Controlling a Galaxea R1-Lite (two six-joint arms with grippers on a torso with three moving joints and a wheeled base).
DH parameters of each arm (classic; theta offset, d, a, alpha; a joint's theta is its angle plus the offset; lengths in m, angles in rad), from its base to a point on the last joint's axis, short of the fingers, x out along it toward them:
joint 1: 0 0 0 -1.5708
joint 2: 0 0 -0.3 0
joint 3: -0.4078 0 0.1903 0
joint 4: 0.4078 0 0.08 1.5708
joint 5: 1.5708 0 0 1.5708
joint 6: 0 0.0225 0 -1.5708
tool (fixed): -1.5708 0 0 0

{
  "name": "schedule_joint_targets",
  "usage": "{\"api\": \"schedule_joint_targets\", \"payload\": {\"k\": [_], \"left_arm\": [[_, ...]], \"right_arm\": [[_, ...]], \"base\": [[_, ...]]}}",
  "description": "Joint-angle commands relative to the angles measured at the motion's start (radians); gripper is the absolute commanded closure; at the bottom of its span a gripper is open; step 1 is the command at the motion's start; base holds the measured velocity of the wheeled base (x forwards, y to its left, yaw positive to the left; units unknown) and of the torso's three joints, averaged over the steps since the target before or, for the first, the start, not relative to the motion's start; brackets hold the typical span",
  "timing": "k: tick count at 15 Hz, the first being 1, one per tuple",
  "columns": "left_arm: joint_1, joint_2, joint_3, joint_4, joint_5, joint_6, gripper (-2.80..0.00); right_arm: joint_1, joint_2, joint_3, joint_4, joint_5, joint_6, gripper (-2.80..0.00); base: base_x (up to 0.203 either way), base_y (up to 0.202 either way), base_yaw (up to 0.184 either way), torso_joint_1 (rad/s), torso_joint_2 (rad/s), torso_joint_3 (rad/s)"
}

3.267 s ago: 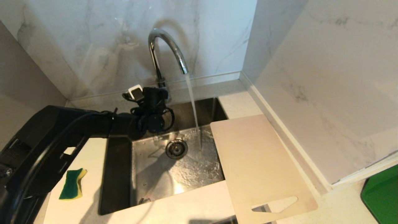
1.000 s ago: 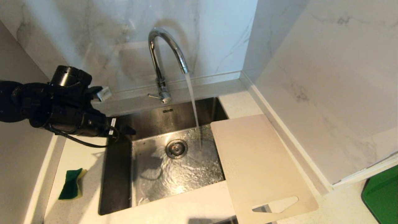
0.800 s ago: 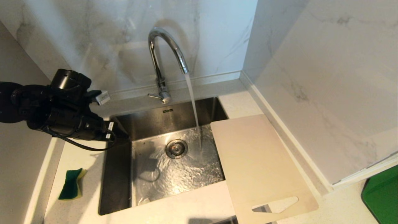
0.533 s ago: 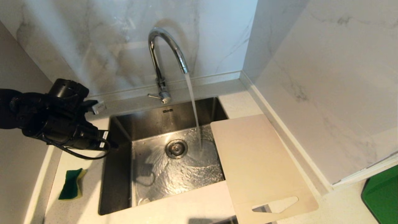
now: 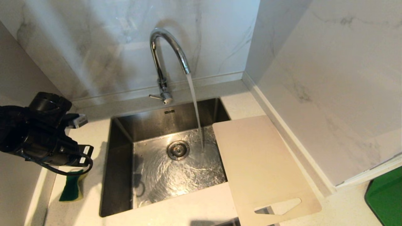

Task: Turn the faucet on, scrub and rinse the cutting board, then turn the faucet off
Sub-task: Pick up the cleaning cloth

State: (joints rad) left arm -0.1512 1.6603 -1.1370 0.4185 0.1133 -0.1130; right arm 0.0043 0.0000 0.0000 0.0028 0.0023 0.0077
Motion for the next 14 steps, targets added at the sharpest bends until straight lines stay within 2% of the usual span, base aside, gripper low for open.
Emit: {"api": "schedule_joint_targets", "payload": {"k": [1,3,6,7,9,14], "left_arm": [[0.041,-0.003,0.041,-0.003,0.024,-0.015,0.00],[0.062,0.011,0.046,-0.002,0.034,-0.061,0.00],[0.082,0.020,0.087,-0.003,0.036,-0.061,0.00],[0.094,0.033,0.094,-0.004,0.063,-0.060,-2.80],[0.096,0.044,0.102,-0.006,0.102,-0.056,-2.80],[0.134,0.049,0.132,-0.034,0.107,-0.061,-2.80]], "right_arm": [[0.000,0.000,0.002,0.000,-0.001,0.000,0.00],[0.000,0.000,0.002,0.000,-0.001,0.000,0.00],[0.000,0.000,0.002,0.000,0.001,0.000,0.00],[0.000,0.000,0.002,0.000,0.001,0.000,0.00],[0.000,0.000,0.002,0.000,-0.001,0.000,0.00],[0.000,0.000,0.002,0.000,-0.001,0.000,0.00]], "base": [[0.000,0.000,0.000,0.000,0.00,0.000],[0.000,0.000,0.000,0.000,0.00,0.000],[0.000,0.000,0.000,0.000,0.00,0.000],[0.000,0.000,0.000,0.000,0.00,0.000],[0.000,0.000,0.000,0.000,0.00,0.000],[0.000,0.000,0.000,0.000,0.00,0.000]]}}
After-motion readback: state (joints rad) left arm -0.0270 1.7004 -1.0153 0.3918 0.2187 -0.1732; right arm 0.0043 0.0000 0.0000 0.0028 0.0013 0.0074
